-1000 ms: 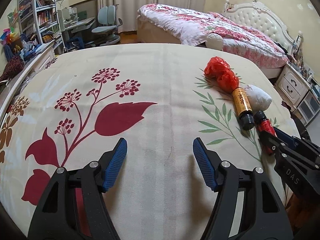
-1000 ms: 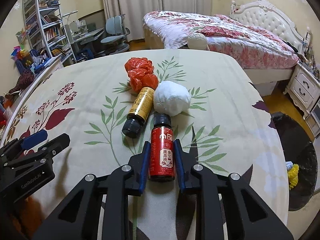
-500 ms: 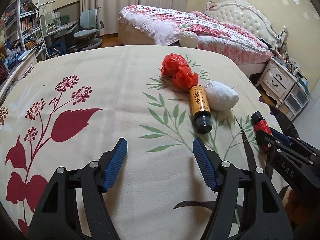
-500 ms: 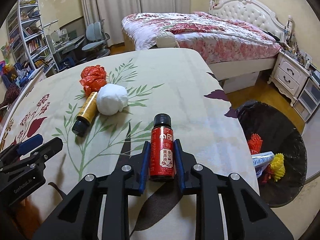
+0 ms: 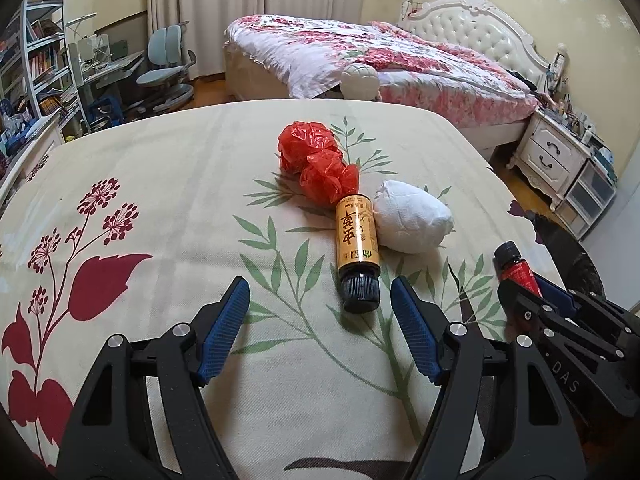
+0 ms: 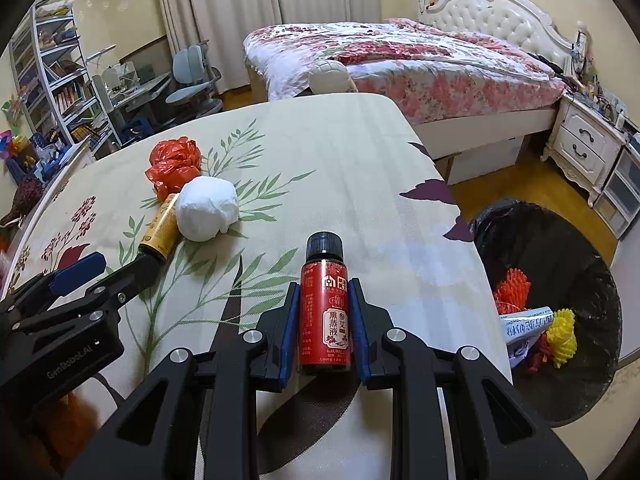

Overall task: Collect trash
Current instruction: 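Grasp the red bottle with the right tool while the left tool grasps the brown bottle, then carry both bottles over the black bin and open both tools to drop them, then move both tools back over the red foam and white cloth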

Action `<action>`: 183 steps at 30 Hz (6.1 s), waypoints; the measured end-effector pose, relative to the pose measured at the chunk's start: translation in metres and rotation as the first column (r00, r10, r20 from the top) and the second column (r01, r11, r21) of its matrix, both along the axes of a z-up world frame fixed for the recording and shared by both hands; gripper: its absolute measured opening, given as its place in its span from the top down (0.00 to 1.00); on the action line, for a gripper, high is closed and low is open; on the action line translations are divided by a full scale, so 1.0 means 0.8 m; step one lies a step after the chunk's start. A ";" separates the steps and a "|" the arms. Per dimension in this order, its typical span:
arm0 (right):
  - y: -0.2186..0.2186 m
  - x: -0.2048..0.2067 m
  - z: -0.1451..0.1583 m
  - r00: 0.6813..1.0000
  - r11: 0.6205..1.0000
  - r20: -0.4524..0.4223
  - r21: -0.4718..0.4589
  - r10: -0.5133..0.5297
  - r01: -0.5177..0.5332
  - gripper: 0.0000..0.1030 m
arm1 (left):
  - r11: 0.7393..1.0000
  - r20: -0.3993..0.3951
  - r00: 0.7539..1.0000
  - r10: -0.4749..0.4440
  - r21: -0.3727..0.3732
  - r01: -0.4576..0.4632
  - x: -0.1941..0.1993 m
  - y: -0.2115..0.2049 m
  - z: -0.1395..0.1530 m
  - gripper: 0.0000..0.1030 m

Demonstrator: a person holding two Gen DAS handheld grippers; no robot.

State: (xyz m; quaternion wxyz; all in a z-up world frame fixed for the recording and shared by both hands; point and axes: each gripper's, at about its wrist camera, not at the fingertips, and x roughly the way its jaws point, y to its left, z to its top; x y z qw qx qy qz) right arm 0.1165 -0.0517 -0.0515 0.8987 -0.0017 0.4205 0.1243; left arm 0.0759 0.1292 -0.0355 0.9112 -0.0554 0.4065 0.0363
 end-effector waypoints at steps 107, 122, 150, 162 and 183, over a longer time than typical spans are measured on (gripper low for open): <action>-0.271 0.000 0.008 0.913 0.915 0.066 0.032 -0.403 0.402 0.76 | 0.913 0.009 0.915 -0.403 0.073 0.401 0.065 -0.316 0.002 0.77; -0.282 0.003 -0.001 0.897 0.899 0.052 0.034 -0.439 0.437 0.61 | 0.913 0.018 0.916 -0.400 0.096 0.396 0.069 -0.325 0.000 0.51; -0.223 -0.018 0.015 0.911 0.914 0.075 0.017 -0.405 0.405 0.26 | 0.965 0.049 0.969 -0.242 0.120 0.235 0.028 -0.216 0.023 0.23; -0.134 -0.012 0.014 0.966 0.967 0.058 0.012 -0.253 0.253 0.26 | 0.984 0.029 0.992 -0.120 0.136 0.115 0.004 -0.121 0.018 0.23; 0.052 -0.003 0.019 0.997 0.998 0.056 -0.024 0.057 -0.056 0.26 | 0.985 -0.006 0.991 0.130 0.114 -0.129 -0.038 0.052 0.011 0.23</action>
